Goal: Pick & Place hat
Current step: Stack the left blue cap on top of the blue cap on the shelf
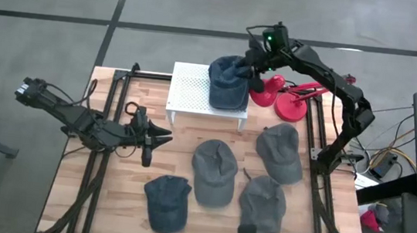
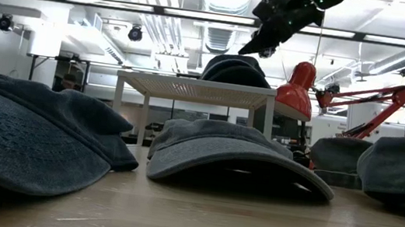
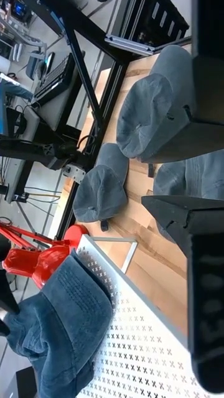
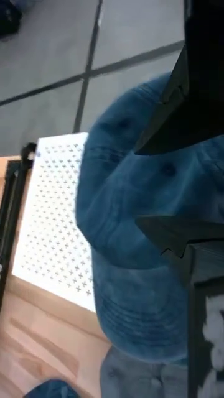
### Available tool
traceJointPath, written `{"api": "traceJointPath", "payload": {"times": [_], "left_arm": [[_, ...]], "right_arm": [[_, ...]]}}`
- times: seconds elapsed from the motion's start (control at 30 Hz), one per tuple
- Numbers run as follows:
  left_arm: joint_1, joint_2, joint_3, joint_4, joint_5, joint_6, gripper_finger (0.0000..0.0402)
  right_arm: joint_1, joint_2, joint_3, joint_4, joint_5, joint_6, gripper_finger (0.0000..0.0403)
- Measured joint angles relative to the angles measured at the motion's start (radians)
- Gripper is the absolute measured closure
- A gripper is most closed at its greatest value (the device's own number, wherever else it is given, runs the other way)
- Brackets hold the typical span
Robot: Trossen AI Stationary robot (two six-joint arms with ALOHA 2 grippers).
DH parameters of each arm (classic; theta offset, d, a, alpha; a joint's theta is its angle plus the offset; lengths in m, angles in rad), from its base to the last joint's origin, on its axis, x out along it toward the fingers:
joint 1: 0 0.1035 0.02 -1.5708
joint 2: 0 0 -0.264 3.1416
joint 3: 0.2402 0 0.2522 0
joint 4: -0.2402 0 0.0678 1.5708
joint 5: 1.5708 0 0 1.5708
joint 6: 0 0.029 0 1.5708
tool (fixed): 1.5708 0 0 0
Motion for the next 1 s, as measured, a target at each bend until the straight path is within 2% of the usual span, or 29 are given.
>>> {"api": "traceJointPath", "payload": {"times": [0.2,0.6,1.0], "left_arm": [[0.0,0.0,0.0,0.0,0.0,0.0,0.0305],[0.0,0.0,0.0,0.0,0.013,0.002,0.0305],[0.001,0.0,0.0,0.0,0.026,0.003,0.0305]], "right_arm": [[0.01,0.001,0.0,-0.069,0.052,-0.001,0.0251],[0.018,0.001,0.0,-0.171,0.078,-0.024,0.0271],[0.038,-0.007,0.0,-0.217,0.078,-0.021,0.0258]]}}
